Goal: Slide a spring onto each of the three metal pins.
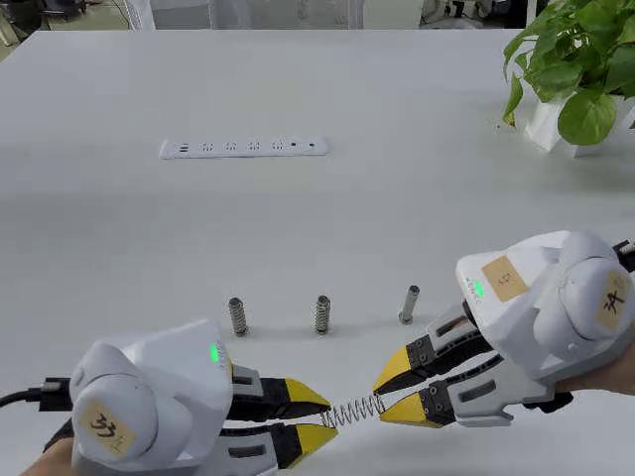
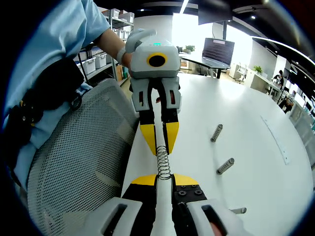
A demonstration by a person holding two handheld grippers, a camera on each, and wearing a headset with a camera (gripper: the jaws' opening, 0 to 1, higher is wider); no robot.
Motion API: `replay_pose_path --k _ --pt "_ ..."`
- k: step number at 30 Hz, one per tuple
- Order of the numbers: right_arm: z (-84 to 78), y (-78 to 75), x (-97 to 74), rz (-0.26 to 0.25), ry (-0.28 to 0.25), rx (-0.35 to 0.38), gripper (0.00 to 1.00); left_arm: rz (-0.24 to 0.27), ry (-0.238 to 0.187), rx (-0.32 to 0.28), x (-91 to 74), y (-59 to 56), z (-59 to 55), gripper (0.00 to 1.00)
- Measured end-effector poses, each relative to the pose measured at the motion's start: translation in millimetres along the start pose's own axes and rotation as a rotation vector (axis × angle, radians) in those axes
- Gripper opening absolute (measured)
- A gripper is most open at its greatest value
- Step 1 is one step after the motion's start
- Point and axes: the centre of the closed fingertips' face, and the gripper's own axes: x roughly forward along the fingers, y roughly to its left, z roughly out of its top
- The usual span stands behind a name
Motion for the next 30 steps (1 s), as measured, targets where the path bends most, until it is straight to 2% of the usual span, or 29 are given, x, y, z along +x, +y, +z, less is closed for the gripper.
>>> replay_pose_path --k 5,12,19,30 --pt "5.0 -0.1 -1.9 -0.005 0.013 -0.009 0.07 0.000 0.007 -0.006 1.7 0.0 -1.8 0.07" --pt "21.9 -0.5 -5.1 -0.015 0.011 -0.049 0.07 -0.003 0.019 -0.008 5.4 -1.0 -3.0 0.07" --pt "31.1 0.7 -4.9 -0.017 0.026 -0.100 0.07 -0.007 0.020 -0.012 8.3 -2.4 -2.7 0.06" --pt "28.9 0.2 -8.0 -0.018 0.053 -0.125 0.07 0.002 0.000 -0.020 9.5 -1.4 -0.2 0.06"
